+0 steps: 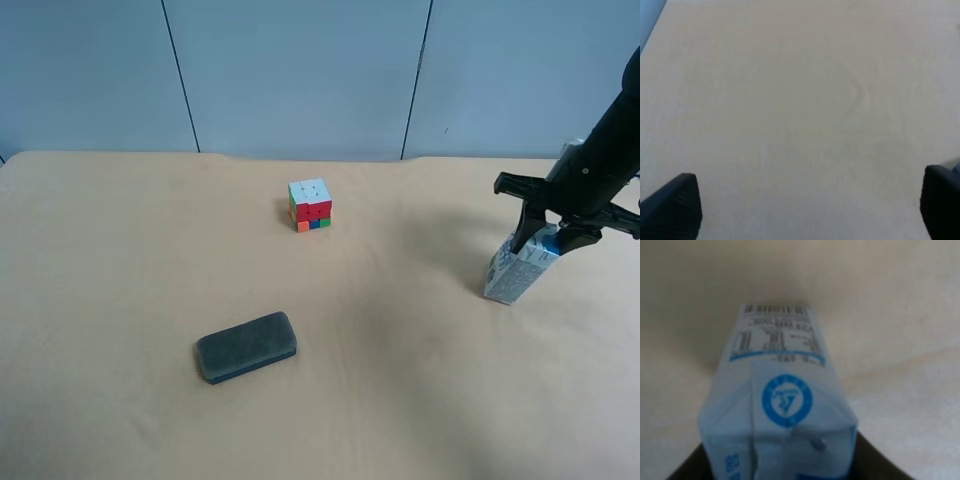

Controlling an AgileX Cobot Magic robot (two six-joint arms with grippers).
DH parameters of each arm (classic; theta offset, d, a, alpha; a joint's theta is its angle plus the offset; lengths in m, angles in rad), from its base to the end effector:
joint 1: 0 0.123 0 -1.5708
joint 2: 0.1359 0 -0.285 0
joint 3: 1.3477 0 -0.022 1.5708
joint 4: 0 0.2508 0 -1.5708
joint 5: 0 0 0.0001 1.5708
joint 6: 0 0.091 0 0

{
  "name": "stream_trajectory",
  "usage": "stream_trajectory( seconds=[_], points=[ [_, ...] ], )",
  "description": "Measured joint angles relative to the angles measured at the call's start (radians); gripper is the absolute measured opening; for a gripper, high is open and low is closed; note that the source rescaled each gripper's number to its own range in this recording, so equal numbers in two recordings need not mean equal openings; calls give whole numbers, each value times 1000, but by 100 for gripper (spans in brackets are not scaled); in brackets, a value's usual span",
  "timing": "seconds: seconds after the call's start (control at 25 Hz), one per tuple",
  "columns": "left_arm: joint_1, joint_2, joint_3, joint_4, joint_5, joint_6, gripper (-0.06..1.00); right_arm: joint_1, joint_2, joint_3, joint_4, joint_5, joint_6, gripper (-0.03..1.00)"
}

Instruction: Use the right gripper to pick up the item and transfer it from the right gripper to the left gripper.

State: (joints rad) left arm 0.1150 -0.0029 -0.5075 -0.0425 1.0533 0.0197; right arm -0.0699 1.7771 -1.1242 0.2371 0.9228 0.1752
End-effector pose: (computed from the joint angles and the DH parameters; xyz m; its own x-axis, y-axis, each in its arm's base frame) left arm -0.0055 -0.0040 0.2800 -0.4367 -0.0518 -0.8981 -0.0823 0.9965 -0.0174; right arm 0.3280 -0.0059 0.1866 -0.9266 0.3747 -0.0323 0.3605 0.9095 0.2071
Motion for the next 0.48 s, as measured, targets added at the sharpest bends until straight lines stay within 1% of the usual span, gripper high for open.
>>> stream_trajectory(
  seconds=[0.2,0.36,0.48],
  points=[
    [0,0,0,0,0,0,99,0,-61,0,107,54,-61,0],
    [0,0,0,0,0,0,99,0,-122,0,224,95,-153,0],
    [0,0,0,0,0,0,99,0,-143,0,317,152,-235,0]
  ],
)
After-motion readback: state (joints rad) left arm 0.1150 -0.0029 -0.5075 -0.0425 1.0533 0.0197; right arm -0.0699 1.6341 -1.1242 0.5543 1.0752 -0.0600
